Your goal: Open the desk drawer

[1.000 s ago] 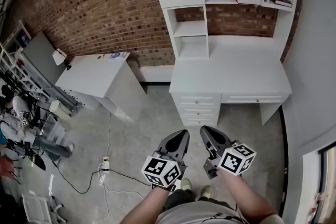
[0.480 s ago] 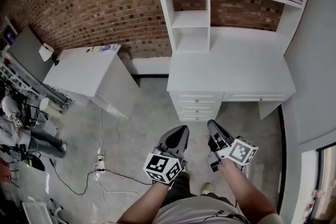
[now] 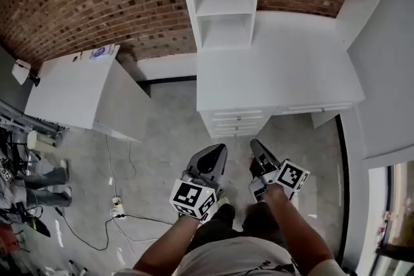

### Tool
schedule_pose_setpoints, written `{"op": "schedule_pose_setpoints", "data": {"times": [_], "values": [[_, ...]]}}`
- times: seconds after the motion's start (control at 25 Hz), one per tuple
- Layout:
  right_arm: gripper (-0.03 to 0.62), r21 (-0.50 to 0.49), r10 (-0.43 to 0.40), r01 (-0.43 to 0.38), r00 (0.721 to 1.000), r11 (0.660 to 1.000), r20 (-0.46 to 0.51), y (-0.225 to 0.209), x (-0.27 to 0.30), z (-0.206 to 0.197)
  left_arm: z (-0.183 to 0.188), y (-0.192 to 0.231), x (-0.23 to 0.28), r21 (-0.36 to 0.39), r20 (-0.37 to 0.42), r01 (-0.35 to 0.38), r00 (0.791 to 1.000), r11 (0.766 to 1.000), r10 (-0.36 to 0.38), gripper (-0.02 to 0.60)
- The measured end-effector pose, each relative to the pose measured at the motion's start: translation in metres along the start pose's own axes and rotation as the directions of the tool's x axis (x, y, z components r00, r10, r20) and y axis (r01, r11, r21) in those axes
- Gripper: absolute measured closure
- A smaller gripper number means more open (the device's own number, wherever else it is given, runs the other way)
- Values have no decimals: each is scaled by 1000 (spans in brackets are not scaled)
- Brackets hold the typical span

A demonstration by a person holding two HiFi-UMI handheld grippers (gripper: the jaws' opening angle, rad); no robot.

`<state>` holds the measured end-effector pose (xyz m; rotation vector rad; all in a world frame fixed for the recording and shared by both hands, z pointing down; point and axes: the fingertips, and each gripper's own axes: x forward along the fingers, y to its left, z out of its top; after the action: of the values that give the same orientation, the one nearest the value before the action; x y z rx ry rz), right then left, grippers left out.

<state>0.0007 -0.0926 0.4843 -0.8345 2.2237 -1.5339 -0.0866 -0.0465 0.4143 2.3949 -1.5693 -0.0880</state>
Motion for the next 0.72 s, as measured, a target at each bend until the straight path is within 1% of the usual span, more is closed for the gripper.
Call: {"op": "schedule_pose_setpoints", "data": {"times": [0.08, 0.2, 0.36, 0.48, 0.64, 0.72], "values": [[569, 26, -17, 17, 1000, 1000, 6, -20, 15, -3, -7, 14, 7, -2, -12, 13, 1000, 1000, -13, 569], [563, 52, -89, 87, 996, 995, 20, -59, 31, -1, -20, 31, 21, -4, -34, 24, 999, 1000, -24, 569], [525, 74, -150, 149, 989, 986, 15, -108, 57, 0, -37, 52, 40, -12, -68, 25, 997, 1000, -25, 569], [511, 93, -174, 173, 985, 981, 7, -149, 77, -4, -56, 68, 54, -25, -87, 18, 996, 1000, -20, 569], [480, 148, -204, 200, 979, 969, 12, -208, 102, -5, -82, 87, 76, -36, -111, 16, 994, 999, -20, 569], [479, 171, -223, 217, 975, 961, 13, -236, 113, -5, -97, 95, 86, -40, -131, 10, 991, 999, -15, 569]]}}
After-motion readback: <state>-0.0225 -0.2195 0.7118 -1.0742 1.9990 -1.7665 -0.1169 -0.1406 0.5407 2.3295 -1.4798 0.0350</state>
